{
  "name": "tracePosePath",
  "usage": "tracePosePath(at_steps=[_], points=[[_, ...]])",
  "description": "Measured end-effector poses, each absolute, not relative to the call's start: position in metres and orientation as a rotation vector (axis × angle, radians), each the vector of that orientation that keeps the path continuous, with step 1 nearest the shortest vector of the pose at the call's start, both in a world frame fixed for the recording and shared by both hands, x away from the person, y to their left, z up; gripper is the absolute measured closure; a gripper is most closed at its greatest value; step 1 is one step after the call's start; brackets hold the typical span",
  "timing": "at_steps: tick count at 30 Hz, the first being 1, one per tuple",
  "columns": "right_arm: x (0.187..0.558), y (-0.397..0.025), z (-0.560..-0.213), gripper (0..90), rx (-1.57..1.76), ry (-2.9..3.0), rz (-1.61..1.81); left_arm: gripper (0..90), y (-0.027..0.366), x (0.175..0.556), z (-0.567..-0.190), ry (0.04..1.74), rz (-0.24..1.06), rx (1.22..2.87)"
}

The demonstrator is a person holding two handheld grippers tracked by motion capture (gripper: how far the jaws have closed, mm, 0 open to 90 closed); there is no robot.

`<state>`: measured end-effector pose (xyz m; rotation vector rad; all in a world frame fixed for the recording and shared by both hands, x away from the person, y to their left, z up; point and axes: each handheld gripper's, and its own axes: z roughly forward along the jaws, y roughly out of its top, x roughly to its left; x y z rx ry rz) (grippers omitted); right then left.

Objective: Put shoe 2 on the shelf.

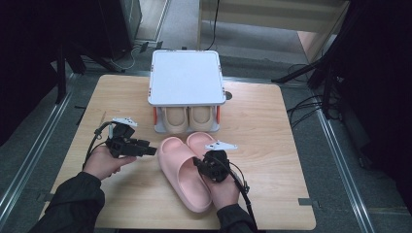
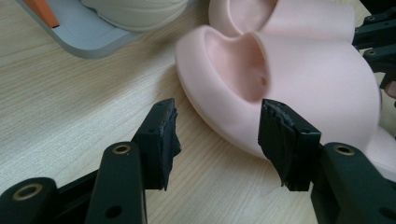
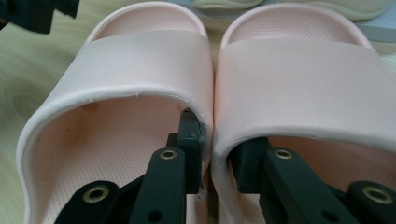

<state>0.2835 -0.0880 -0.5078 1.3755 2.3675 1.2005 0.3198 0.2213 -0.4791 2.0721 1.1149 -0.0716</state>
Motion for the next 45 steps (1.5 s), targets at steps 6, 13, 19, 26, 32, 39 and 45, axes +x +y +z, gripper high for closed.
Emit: tracePosePath(at_steps=[6, 13, 19, 26, 32, 39, 45], points=[[0.28, -0.093, -0.5, 77.3, 1.285, 2.447, 1.2, 46.3, 0.224, 0.32, -0.478, 1.119, -0.062, 2.068], [0.278, -0.098, -0.489, 77.0, 1.104, 2.568, 1.223, 45.8, 0.229, 0.32, -0.477, 1.132, -0.048, 2.06], [0.283, -0.103, -0.482, 76.9, 0.948, 2.697, 1.247, 45.5, 0.236, 0.315, -0.478, 1.145, -0.028, 2.046], [0.29, -0.1, -0.475, 77.0, 0.768, 2.782, 1.29, 44.9, 0.246, 0.302, -0.475, 1.172, -0.01, 2.02], [0.3, -0.087, -0.474, 76.8, 0.669, 2.852, 1.368, 44.7, 0.257, 0.289, -0.475, 1.207, -0.002, 1.998], [0.31, -0.079, -0.467, 76.6, 0.562, 2.912, 1.392, 44.4, 0.272, 0.277, -0.475, 1.251, 0.016, 1.973], [0.313, -0.075, -0.452, 76.6, 0.499, 2.916, 1.42, 44.4, 0.277, 0.27, -0.477, 1.275, 0.03, 1.967]])
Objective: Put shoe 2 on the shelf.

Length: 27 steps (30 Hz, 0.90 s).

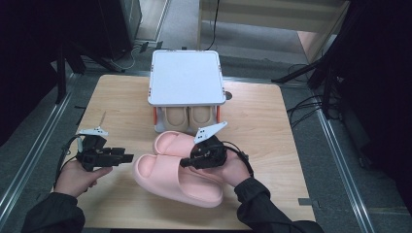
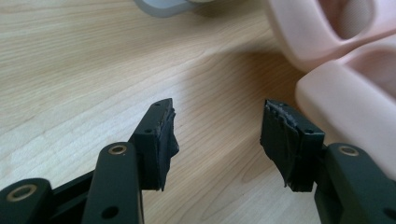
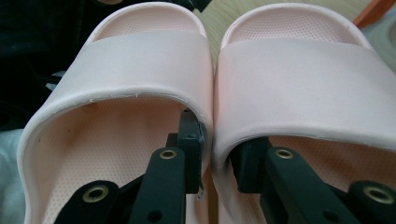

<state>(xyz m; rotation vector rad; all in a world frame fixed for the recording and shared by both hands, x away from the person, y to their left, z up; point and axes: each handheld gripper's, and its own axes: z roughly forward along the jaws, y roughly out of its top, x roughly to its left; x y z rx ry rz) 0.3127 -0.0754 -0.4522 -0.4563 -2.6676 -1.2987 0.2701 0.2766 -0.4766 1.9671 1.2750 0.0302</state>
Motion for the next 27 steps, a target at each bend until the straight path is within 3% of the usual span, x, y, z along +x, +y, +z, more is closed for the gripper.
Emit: tracePosePath(at_steps=[13, 27], points=[[0.325, -0.07, -0.415, 76.6, -0.363, -2.669, -1.279, 44.4, 0.278, 0.271, -0.479, 1.29, 0.025, 1.963], [0.344, -0.061, -0.347, 76.4, -0.326, -2.711, -1.326, 44.4, 0.28, 0.272, -0.48, 1.297, 0.022, 1.959]])
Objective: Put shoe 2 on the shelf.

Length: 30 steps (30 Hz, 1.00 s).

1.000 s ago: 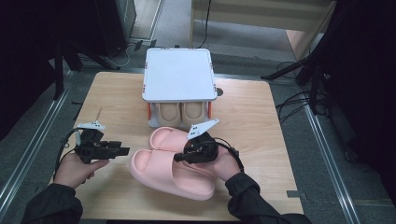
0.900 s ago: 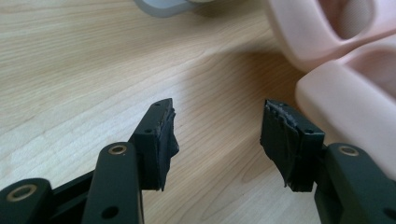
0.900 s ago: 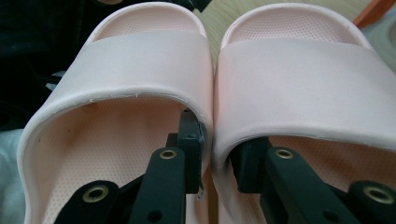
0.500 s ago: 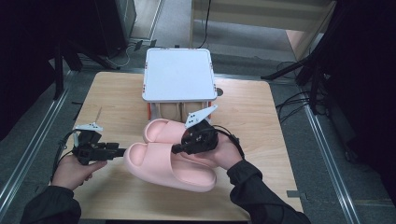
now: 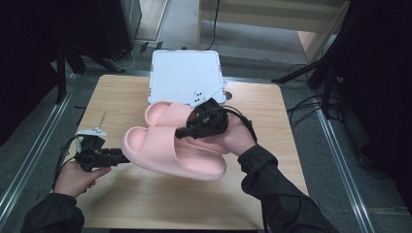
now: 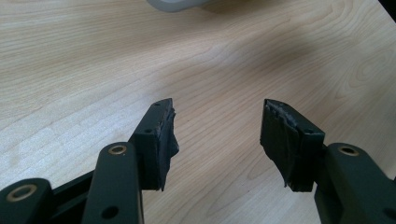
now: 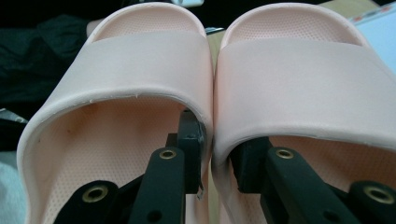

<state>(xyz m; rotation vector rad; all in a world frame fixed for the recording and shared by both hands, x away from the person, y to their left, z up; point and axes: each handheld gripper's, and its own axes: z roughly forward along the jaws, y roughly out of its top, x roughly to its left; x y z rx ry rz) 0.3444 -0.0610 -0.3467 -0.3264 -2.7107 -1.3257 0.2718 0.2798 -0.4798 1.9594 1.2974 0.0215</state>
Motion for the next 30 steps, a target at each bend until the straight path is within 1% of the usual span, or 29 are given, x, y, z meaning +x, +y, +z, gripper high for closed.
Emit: tracePosePath(at_steps=[5, 10, 13, 19, 21, 30], points=[[0.358, -0.057, -0.326, 76.3, -0.407, -2.749, -1.321, 44.4, 0.279, 0.272, -0.48, 1.286, 0.017, 1.956], [0.386, -0.055, -0.312, 76.4, -0.617, -2.791, -1.33, 44.5, 0.278, 0.273, -0.48, 1.274, 0.019, 1.96], [0.402, -0.054, -0.31, 76.5, -0.701, -2.836, -1.334, 44.5, 0.276, 0.273, -0.48, 1.267, 0.013, 1.964], [0.443, -0.049, -0.312, 76.4, -1.076, -2.803, -1.331, 44.6, 0.275, 0.275, -0.481, 1.262, 0.006, 1.964], [0.454, -0.046, -0.312, 76.5, -1.152, -2.772, -1.34, 44.7, 0.274, 0.275, -0.481, 1.257, 0.004, 1.967], [0.492, -0.024, -0.315, 76.4, -1.55, -2.71, -1.313, 44.7, 0.271, 0.277, -0.481, 1.239, 0.002, 1.986]])
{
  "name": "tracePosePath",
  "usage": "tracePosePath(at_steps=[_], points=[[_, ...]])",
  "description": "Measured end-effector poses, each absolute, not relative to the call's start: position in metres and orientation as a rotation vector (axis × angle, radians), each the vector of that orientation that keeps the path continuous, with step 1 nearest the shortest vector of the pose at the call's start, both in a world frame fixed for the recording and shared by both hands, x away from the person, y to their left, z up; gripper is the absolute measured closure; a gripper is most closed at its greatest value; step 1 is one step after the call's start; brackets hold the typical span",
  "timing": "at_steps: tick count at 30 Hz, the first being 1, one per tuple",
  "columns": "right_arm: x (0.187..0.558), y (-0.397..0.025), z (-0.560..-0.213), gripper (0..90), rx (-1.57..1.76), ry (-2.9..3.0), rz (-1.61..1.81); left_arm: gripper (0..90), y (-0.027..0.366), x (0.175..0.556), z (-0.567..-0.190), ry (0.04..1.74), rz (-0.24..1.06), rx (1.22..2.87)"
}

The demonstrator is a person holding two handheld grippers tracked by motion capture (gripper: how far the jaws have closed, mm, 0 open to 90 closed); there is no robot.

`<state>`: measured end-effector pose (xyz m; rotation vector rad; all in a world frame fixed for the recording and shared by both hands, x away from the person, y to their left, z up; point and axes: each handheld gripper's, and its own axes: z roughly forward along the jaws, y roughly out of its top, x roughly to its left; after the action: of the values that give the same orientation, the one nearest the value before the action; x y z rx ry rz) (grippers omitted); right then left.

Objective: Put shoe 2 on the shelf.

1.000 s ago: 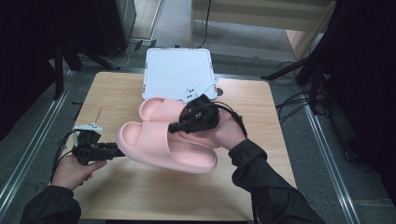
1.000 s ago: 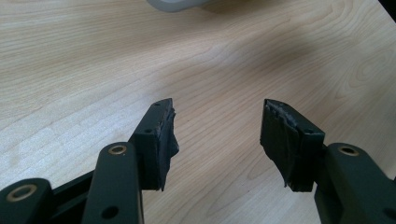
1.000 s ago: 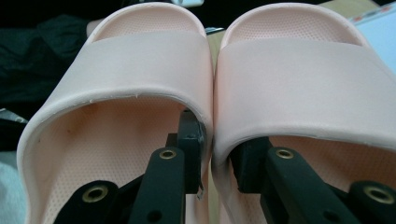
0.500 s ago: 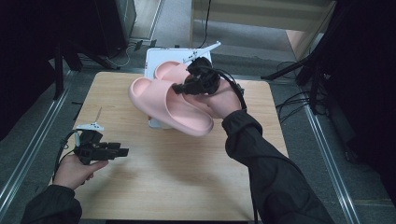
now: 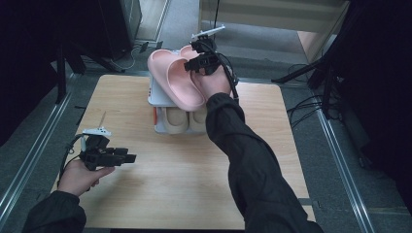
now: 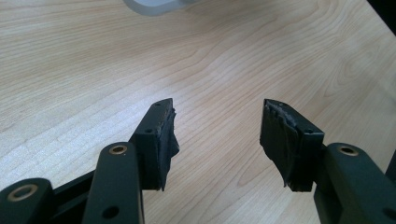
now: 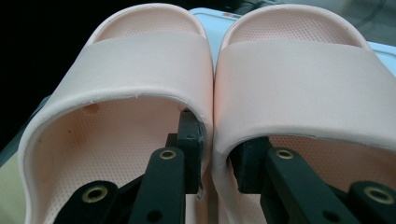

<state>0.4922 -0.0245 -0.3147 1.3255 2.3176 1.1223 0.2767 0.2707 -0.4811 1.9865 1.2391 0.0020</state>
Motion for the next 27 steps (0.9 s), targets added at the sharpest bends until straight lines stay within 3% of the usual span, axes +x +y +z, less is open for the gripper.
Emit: tracePosePath(at_steps=[14, 27], points=[[0.514, 0.015, -0.319, 76.0, 1.534, 2.045, 0.97, 45.1, 0.274, 0.279, -0.479, 1.228, 0.002, 1.972], [0.522, 0.022, -0.33, 71.9, 1.58, 2.015, 0.947, 45.1, 0.275, 0.28, -0.48, 1.22, 0.001, 1.979]])
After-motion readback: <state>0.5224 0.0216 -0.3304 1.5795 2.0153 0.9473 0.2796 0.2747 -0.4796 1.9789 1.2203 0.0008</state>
